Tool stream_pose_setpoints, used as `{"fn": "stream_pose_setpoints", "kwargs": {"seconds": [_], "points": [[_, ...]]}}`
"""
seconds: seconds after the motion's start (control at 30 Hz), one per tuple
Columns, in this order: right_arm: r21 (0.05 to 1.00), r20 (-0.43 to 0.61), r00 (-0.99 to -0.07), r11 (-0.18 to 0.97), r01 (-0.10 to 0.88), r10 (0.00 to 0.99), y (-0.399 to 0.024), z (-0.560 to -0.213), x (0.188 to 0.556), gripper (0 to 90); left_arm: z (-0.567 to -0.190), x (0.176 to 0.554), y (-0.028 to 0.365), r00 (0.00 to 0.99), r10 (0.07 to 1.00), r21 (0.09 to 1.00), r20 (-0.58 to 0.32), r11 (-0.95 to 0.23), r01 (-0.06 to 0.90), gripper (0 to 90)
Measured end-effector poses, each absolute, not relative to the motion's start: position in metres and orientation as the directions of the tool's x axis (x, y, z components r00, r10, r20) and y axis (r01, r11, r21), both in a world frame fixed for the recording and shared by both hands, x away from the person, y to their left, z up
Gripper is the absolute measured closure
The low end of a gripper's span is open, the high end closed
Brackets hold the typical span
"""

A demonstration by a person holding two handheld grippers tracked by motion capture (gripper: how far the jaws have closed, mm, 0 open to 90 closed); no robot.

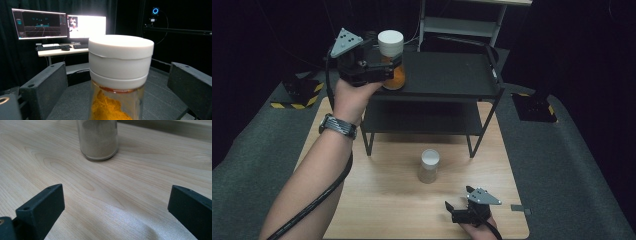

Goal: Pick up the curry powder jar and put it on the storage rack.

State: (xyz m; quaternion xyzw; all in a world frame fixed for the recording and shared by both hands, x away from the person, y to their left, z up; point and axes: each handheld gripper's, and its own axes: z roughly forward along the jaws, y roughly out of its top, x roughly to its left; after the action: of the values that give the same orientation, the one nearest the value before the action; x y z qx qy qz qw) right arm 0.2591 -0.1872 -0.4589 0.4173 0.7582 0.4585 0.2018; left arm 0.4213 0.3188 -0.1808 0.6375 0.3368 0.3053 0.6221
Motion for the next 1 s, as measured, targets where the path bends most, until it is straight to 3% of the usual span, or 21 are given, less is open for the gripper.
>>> {"fn": "stream_pose_setpoints", "kwargs": {"seconds": [1.0], "points": [[0.863, 0.069, -0.571, 0.238, 0.445, 0.818, -0.186, -0.459, 0.259, 0.1, -0.204, 0.385, 0.347, 0.590, 0.807, 0.997, 0.003, -0.048, 0.060, 0.3]]}}
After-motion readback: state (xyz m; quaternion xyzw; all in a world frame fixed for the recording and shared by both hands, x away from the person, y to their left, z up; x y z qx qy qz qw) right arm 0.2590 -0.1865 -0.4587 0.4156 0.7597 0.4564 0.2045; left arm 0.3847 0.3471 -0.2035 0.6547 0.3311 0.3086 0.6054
